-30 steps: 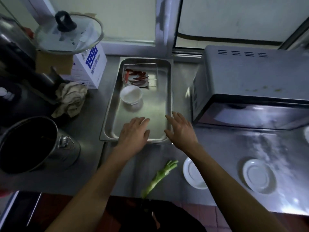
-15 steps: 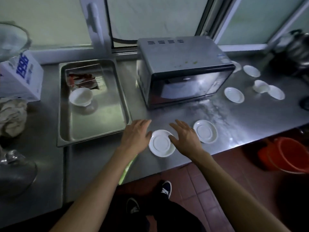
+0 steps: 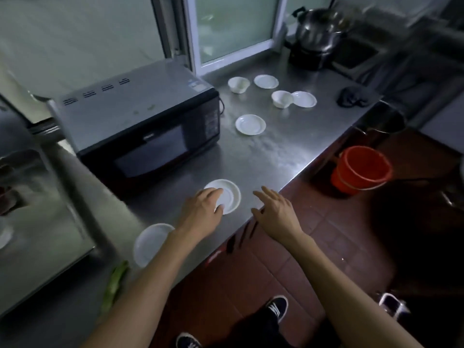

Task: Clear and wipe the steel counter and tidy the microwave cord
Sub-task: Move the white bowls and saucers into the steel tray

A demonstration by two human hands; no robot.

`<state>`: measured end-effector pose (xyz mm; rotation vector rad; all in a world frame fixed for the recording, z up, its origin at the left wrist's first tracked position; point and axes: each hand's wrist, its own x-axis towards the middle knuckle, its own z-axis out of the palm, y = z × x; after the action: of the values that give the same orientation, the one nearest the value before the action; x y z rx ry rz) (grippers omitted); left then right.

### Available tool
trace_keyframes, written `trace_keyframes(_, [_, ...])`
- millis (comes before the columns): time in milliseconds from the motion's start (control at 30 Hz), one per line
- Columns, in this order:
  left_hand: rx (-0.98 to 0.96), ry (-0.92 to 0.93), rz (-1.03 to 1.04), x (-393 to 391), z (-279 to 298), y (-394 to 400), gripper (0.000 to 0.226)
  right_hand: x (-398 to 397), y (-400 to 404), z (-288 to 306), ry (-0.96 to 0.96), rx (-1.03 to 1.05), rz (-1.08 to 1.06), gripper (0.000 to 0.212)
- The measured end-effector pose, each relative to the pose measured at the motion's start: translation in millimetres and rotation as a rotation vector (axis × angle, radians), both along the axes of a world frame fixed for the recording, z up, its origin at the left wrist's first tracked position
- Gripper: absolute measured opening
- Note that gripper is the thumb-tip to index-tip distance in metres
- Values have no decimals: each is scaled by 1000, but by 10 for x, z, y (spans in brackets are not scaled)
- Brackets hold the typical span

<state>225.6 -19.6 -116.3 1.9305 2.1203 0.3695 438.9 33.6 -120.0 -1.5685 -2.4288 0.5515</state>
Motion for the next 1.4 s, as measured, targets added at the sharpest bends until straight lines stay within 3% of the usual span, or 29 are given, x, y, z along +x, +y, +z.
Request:
trace_keyframes(400, [-23, 76, -220, 1801, 59, 1505, 49, 1782, 1015, 173, 124, 34, -166, 53])
trace_keyframes(667, [-18, 74, -284, 2473, 35, 2033, 48, 2472, 1377, 16, 115, -21, -258, 56])
trace_keyframes(933, [-39, 70, -316, 2653, -98, 2670, 48, 2664, 1922, -113, 38, -57, -262, 56])
trace_keyframes(1400, [-56, 4, -218, 2211, -350, 4253, 51, 2183, 3772, -55, -91, -60, -159, 54])
